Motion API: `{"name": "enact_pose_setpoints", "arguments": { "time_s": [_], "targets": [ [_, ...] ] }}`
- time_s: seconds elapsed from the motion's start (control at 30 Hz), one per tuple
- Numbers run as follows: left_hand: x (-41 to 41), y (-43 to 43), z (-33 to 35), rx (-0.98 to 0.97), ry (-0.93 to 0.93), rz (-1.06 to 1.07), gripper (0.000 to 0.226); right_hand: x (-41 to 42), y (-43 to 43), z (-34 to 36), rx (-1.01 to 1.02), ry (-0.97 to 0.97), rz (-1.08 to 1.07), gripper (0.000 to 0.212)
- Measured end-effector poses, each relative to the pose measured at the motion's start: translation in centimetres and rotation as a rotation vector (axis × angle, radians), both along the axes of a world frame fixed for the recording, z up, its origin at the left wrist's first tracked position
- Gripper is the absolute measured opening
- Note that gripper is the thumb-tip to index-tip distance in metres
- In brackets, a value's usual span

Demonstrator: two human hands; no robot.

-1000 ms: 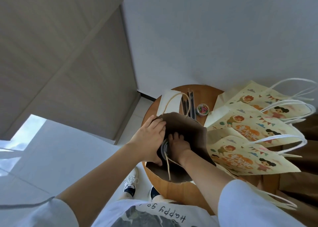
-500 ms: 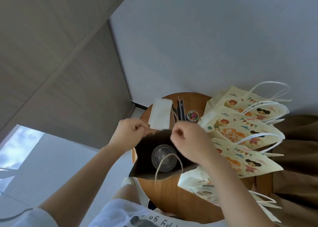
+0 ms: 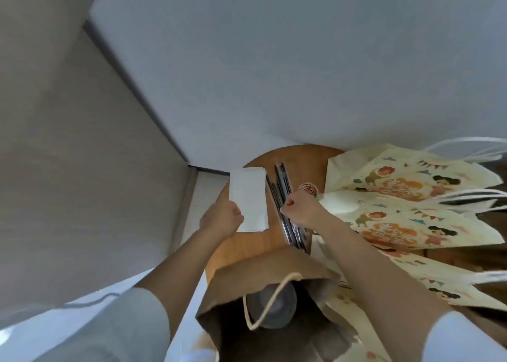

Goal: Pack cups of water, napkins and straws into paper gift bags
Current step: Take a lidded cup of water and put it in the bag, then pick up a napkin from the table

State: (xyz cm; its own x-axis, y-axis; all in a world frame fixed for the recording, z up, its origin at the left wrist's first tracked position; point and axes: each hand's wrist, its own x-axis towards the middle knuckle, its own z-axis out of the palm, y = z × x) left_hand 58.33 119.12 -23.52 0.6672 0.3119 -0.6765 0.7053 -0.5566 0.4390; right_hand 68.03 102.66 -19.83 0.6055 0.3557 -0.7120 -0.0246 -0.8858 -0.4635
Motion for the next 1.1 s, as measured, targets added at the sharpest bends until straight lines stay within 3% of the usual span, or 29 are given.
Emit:
{"name": "enact_pose_setpoints", "arguments": {
  "time_s": [0.17, 0.3, 0.43, 0.53, 0.63, 0.8, 0.97, 1.1],
  "targets": [
    [2.5, 0.3, -5.1, 0.011, 0.092, 0.149, 0.041, 0.8, 0.8, -6.5, -0.192, 0.011, 0.003, 0.028],
    [4.1, -0.2, -6.8, -0.027, 0.105, 0.311, 0.047, 0.1, 1.6, -9.5, -0.187, -0.068, 0.036, 0.012],
    [4.7, -0.5, -7.7, 0.016, 0.126, 0.342, 0.048, 0.0, 1.5, -11.0, -0.267, -0.106, 0.104, 0.028],
    [5.0, -0.7, -8.1, 0.043, 0.123, 0.380, 0.052, -0.2, 1.4, -11.8, -0.348, -0.107, 0.151, 0.026],
    [5.1, -0.9, -8.4, 0.062, 0.121, 0.389, 0.044, -0.5, 1.3, -12.2, -0.377, -0.076, 0.144, 0.011],
    [5.0, -1.3, -7.9, 0.101, 0.041, 0.364, 0.021, -0.6, 1.0, -12.4, -0.385, -0.042, 0.102, 0.011],
    [4.8, -1.6, -7.0, -0.010, -0.067, 0.350, 0.015, -0.5, 0.6, -11.5, -0.282, -0.084, -0.089, 0.008],
    [5.2, -1.5, -5.5, -0.147, -0.130, 0.384, 0.017, 0.0, 1.0, -8.7, -0.017, -0.220, -0.299, 0.007]
  ]
}}
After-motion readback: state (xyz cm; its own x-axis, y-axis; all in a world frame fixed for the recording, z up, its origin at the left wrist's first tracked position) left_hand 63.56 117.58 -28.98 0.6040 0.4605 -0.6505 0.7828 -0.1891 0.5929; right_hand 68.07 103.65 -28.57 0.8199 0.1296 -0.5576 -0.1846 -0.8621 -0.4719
